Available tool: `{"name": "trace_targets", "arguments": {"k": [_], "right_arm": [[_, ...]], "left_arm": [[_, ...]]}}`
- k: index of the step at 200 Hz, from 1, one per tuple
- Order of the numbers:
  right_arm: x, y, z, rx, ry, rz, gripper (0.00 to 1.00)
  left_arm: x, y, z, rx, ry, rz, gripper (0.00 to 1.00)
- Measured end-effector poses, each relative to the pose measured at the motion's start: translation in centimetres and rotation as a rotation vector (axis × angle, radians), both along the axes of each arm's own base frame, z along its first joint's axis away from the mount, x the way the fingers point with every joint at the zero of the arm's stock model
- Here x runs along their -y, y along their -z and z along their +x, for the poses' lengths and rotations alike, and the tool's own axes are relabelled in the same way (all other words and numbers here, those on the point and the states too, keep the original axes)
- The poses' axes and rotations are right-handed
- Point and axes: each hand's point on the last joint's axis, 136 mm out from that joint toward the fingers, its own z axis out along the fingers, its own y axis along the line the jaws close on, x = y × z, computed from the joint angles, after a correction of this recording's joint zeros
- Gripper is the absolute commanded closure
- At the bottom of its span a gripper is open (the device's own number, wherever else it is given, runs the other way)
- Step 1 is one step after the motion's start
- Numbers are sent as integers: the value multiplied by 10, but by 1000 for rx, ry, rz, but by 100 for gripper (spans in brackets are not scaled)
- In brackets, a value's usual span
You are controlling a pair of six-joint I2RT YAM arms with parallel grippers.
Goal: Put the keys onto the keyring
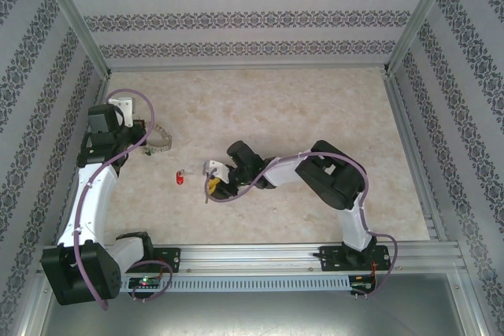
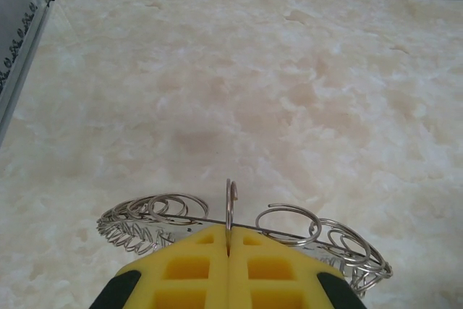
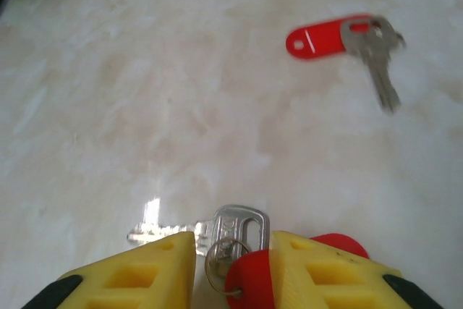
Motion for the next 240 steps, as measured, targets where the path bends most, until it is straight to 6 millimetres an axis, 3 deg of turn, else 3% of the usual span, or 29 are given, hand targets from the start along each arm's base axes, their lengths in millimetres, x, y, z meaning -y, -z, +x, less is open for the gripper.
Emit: {"name": "trace_targets", "arguments": {"k": [38,63,94,137,157,179,221,240], "right_arm": [[51,0,-4,-11,97,-36,64],[73,0,-20,-11,120,-56,62],[86,-6,-26,-1,138,-57,59],[100,-44,-4,88,178,2,55],[104,-51,2,137,178,6,55],[104,-43,-2,173,151,-34,56],[88,-2,-31,320,32,-212,57],[92,7,-30,355,19,-258,57]], "left_arm": [[4,-1,2,7,16,-19,100],[7,2,5,3,29,-43,100],[10,4,6,0,39,-57,100],[18,3,6,5,82,-77,100],[24,1,6,11,120,-84,100],[33,-1,5,20,168,-75,100],[47,-13,5,81,246,-38,100],[52,-16,1,102,273,-26,100]]}}
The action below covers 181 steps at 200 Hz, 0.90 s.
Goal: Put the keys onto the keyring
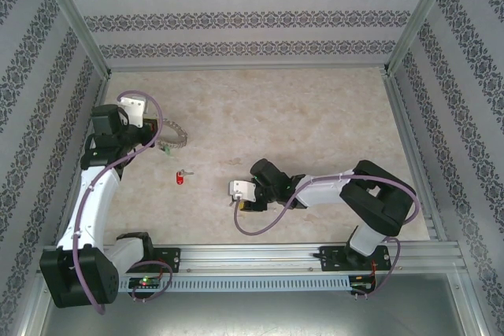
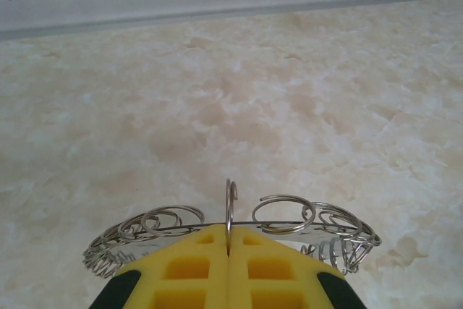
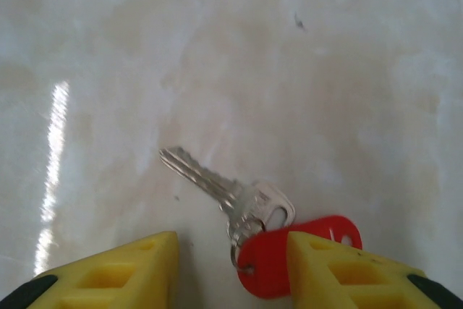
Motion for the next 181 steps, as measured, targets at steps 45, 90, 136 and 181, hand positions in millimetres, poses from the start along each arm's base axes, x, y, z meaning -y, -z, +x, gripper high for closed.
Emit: {"name": "trace_targets", "arguments": {"k": [45,90,136,181], "right_arm": [[2,-1,7,61,-15,-37,73],[6,1,17,94,18,-71,92],[7,0,23,100,55,-77,100],[9,-13,28,95,89,-27,100]], "left_arm": [[2,-3,-1,19,18,18,100],[2,-5,-1,29,21,23,100],[3,-7,-1,36,23,26,100],[23,-17,-7,94,102,13,100]]}}
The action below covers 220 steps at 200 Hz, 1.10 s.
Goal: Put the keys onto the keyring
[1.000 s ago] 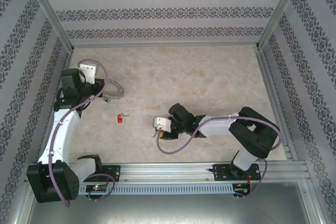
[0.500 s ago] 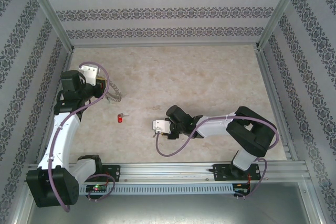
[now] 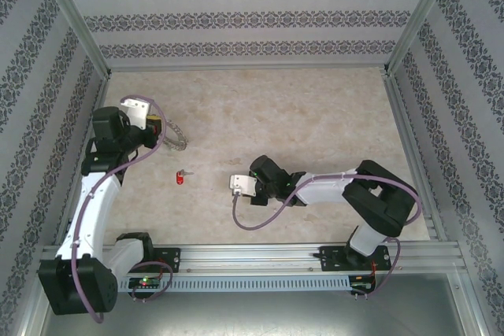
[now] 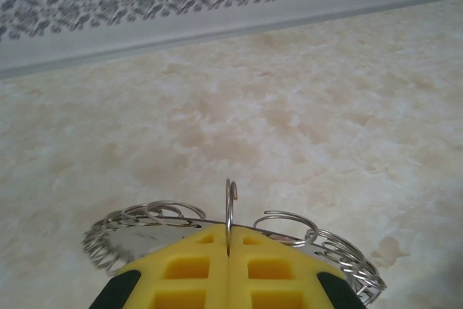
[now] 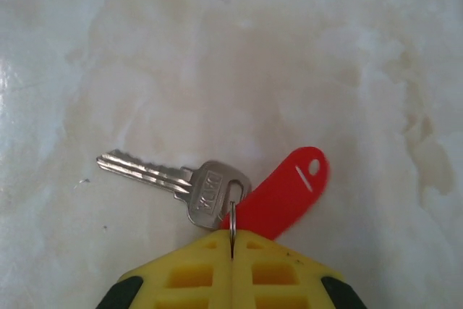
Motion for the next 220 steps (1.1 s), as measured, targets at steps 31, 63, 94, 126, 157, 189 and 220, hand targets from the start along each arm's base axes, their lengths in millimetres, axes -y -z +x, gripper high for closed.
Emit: {"name": "trace_targets", "arguments": {"k": [31,63,94,126,157,189,220], "right_arm": [[24,-46,26,15,116,160,100],[48,-103,35,89,184,332,100],[63,-146,16,165,164,444,100],[80,-177,1,228,169,516,100],[90,-181,-12,233,160,502,100],[96,-171,-16,223,162,449,100],[90,-156,-16,169,147,425,100]], "left_arm": [[52,-21,-23,124,233,33,100],[115,-37,-50,234,519,97,100],[166,-43,-71,306,749,158,100],[199,-39,-84,319,917,222,100],[220,-24,-93,318,999,326,100],[229,-5,-98,305,1034,428,100],[235,2,-97,310,1022,493,100]]}}
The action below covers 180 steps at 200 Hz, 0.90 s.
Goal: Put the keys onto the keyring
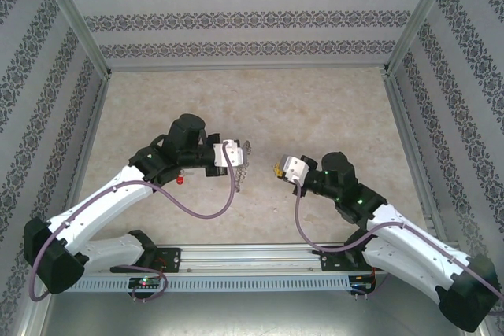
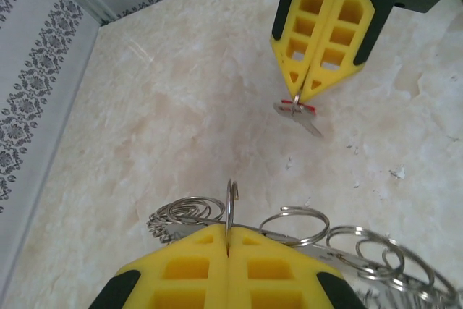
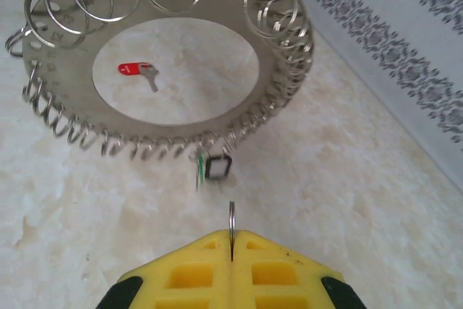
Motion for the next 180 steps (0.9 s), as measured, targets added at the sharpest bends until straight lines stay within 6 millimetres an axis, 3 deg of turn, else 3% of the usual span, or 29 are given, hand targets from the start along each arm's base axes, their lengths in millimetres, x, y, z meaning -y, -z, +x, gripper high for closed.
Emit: {"name": "trace_targets", "arguments": {"k": [37,104,180], "right_arm": [[-13,10,0,-89,-34,36,100],[-25,-14,9,-136,-22,141,100],[-31,-35,10,-144,-35,192,100]], "left_arm": [[9,16,11,-23,-38,25,100],[14,7,21,19,-71,-26,100],[18,10,19,35,-76,-17,100]]}}
